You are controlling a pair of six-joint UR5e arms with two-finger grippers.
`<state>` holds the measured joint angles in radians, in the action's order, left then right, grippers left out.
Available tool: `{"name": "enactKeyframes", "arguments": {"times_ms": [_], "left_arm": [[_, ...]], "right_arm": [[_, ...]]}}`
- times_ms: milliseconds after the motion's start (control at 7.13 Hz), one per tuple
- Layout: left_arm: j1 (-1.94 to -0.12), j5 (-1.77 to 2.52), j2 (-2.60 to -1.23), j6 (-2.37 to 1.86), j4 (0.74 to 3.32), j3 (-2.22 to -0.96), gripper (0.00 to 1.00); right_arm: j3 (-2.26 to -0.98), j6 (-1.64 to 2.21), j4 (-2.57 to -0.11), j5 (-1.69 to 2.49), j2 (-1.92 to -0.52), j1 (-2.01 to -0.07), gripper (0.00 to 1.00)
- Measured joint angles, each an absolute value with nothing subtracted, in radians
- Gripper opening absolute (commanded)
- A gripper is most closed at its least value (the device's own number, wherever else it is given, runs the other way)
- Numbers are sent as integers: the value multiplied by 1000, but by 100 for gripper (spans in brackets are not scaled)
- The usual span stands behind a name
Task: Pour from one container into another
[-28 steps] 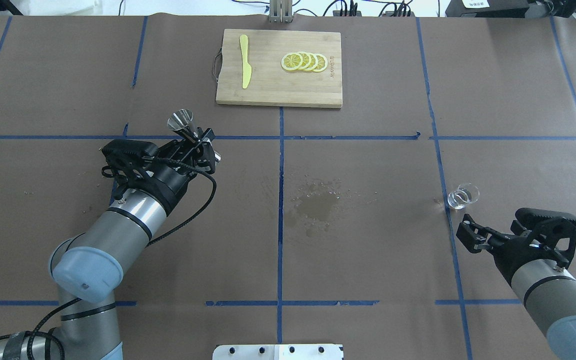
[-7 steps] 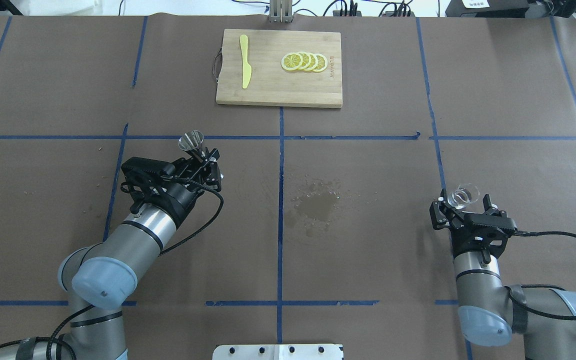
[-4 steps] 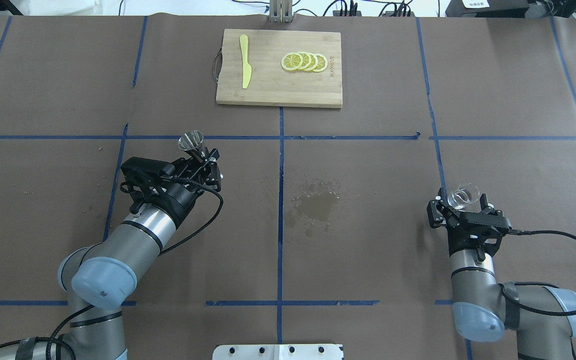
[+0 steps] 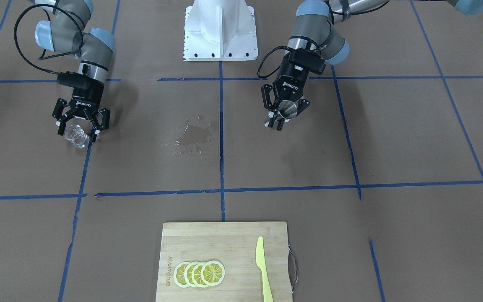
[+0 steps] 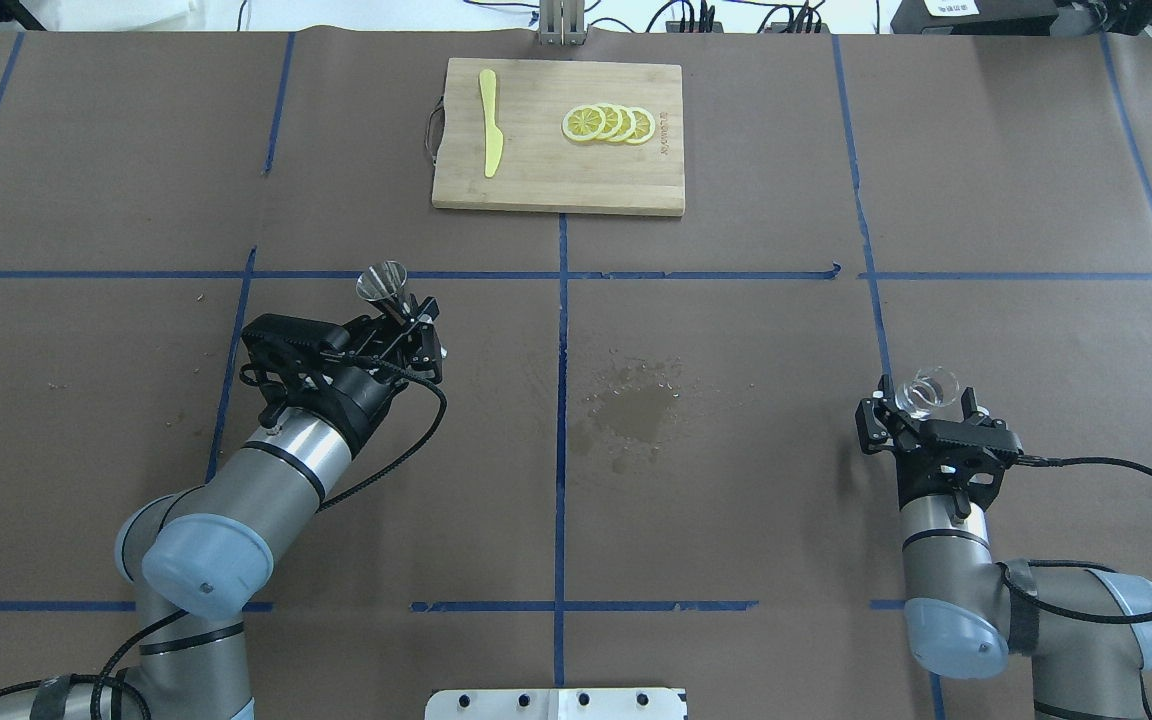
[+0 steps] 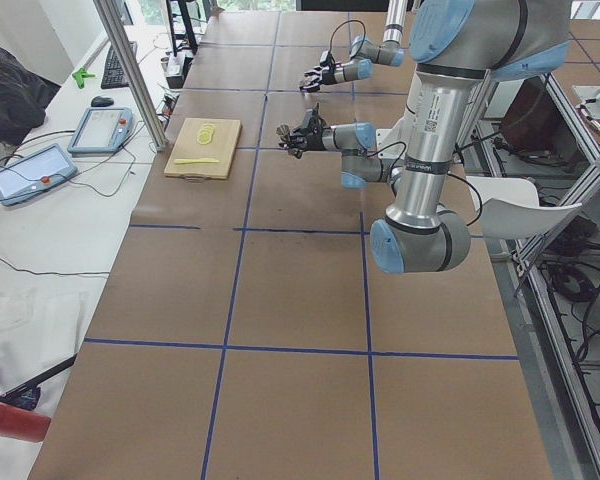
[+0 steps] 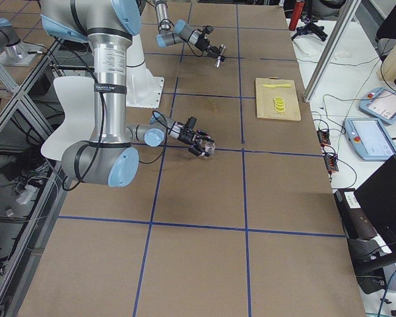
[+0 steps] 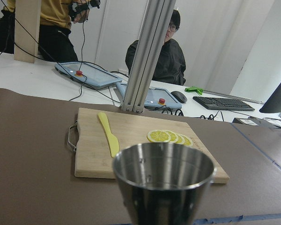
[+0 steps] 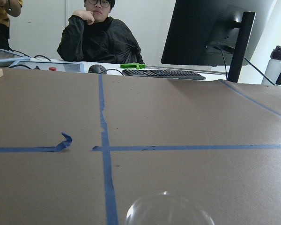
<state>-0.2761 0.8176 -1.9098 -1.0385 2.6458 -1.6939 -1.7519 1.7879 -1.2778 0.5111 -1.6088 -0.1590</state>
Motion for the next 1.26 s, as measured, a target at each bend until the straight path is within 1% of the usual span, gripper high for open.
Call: {"name": "enactKeyframes", "arguments": {"times_ms": [140,281,421,561,701,842,982,1122,1262], "left_arm": [[-276,818,-1910,-1038,2645,-1694,0],[-276,819,-1910,-1039,2645,-1694,0],[-276,819,-1910,-1039,2645,-1694,0],[-276,818,-1910,-1039,2645,-1694,0],[-276,818,-1910,-1039,2645,-1694,0],[-276,818,-1910,-1038,2645,-1694,0],[-276,818,-1909,-1039,2645,-1693,0],[-276,818,-1909,-1038,2645,-1692,0],[-276,818,-1909,-1037,2645,-1692,0]], "right_arm": [[-1752,1788,-1278,515,-1607,-160,94],[-1752,1787,-1278,520,-1607,-161,87],[-1752,1787,-1278,526,-1606,-162,83],[-1752,1787,-1278,530,-1606,-164,83],[-1752,1787,-1278,534,-1606,-167,74],[-1752,1787,-1278,539,-1606,-169,68],[-1752,1787,-1278,544,-1606,-171,65],[-1752,1787,-1278,547,-1606,-171,56],[-1752,1787,-1278,549,-1606,-172,28]]}}
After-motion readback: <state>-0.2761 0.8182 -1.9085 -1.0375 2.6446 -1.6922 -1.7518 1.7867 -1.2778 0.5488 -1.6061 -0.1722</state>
